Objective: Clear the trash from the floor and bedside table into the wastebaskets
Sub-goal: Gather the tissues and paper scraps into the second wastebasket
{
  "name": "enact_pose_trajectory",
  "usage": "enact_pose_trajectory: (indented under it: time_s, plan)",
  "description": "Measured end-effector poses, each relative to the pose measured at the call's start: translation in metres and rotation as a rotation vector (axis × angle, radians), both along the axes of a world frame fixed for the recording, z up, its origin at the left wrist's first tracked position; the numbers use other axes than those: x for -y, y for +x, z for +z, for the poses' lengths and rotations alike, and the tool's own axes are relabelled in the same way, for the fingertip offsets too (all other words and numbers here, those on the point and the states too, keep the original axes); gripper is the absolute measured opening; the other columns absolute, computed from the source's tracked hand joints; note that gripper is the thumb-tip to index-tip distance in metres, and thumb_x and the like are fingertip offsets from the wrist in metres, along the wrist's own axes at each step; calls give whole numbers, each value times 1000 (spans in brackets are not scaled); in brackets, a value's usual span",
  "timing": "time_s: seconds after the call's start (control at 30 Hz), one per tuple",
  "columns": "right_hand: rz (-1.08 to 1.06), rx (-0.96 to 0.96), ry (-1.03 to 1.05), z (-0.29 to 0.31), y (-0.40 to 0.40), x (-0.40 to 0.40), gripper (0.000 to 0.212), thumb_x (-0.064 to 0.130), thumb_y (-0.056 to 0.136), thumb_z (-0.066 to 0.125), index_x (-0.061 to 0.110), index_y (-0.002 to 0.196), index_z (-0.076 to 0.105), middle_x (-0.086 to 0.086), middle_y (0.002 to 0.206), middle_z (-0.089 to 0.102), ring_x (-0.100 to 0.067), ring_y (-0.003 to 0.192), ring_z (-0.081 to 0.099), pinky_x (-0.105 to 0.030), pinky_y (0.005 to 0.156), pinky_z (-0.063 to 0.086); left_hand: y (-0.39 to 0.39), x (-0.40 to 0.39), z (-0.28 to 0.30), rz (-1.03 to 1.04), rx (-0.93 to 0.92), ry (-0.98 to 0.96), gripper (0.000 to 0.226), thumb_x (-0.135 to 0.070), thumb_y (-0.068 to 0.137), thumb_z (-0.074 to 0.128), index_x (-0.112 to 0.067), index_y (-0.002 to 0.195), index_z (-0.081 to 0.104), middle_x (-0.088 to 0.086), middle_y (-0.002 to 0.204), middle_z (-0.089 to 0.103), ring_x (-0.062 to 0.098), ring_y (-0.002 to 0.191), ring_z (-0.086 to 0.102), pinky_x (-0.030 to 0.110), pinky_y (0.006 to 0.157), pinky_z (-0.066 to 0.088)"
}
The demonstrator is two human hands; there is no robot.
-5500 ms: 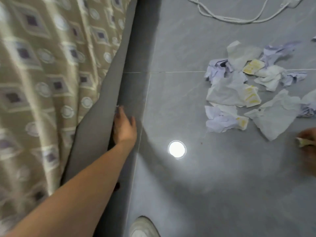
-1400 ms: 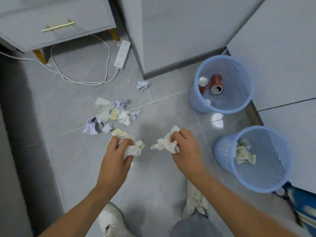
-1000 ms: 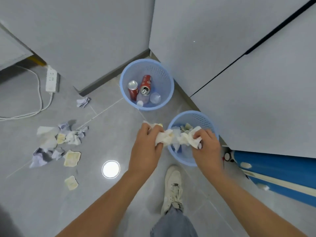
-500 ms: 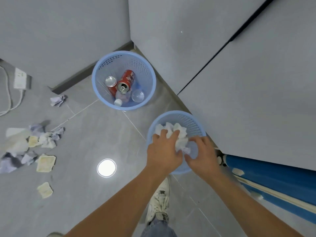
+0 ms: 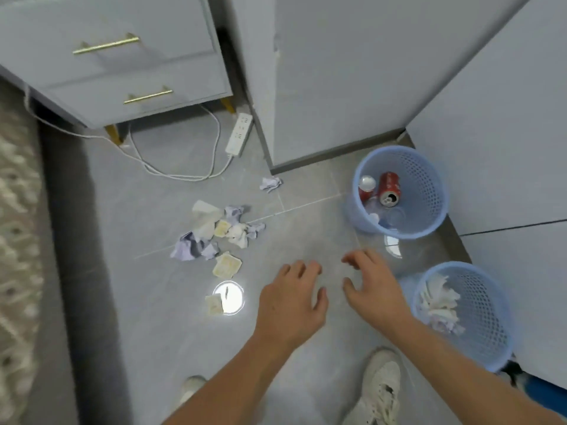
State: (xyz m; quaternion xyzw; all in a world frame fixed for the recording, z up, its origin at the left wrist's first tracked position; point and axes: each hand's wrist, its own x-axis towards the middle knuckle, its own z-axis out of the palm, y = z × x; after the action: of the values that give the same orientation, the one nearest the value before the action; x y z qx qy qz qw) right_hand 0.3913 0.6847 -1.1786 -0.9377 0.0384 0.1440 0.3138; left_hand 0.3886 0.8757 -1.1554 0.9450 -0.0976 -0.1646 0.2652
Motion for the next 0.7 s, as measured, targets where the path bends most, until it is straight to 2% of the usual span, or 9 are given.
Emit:
enact_pose_trajectory:
  time_s: [0.17, 0.3, 0.53, 0.6, 0.7]
  plan:
    - [132, -30, -22, -23, 42, -102, 42, 15, 75, 73, 18, 115, 60, -2, 113, 51, -27, 109, 54, -31, 92, 42, -2, -129, -6, 170, 15, 119, 35, -50, 89, 51, -32, 118, 56, -11, 103, 61, 15, 100, 58, 35, 62, 55]
    - [197, -87, -66, -62, 73, -146, 48, 22, 77, 74, 18, 122, 58, -6, 124, 48, -33, 115, 47, -37, 96, 40, -5, -191, -46, 296, -52, 223, 42, -52, 89, 56, -33, 126, 53, -6, 110, 58, 21, 105, 54, 33, 63, 50]
    - [336, -80, -179, -159, 168, -142, 58, 27, 83, 73, 23, 138, 53, -5, 143, 43, -35, 132, 37, -39, 105, 38, 35, -229, -160, 530, -141, 254, 72, -67, 82, 63, -40, 145, 38, 1, 139, 42, 30, 127, 42, 45, 84, 53]
    - [383, -34, -196, -191, 199, -137, 60, 28, 81, 75, 22, 137, 54, -7, 145, 44, -36, 133, 41, -42, 109, 36, 47, -235, -194, 567, -164, 248, 81, -71, 77, 66, -42, 146, 35, 5, 145, 37, 34, 132, 39, 50, 90, 52]
    - [426, -13, -228, -232, 238, -133, 59, 32, 80, 74, 24, 136, 55, -5, 139, 46, -35, 125, 49, -38, 103, 40, 58, -243, -242, 571, -186, 269, 94, -78, 71, 67, -45, 150, 27, 7, 154, 27, 36, 140, 32, 54, 99, 49]
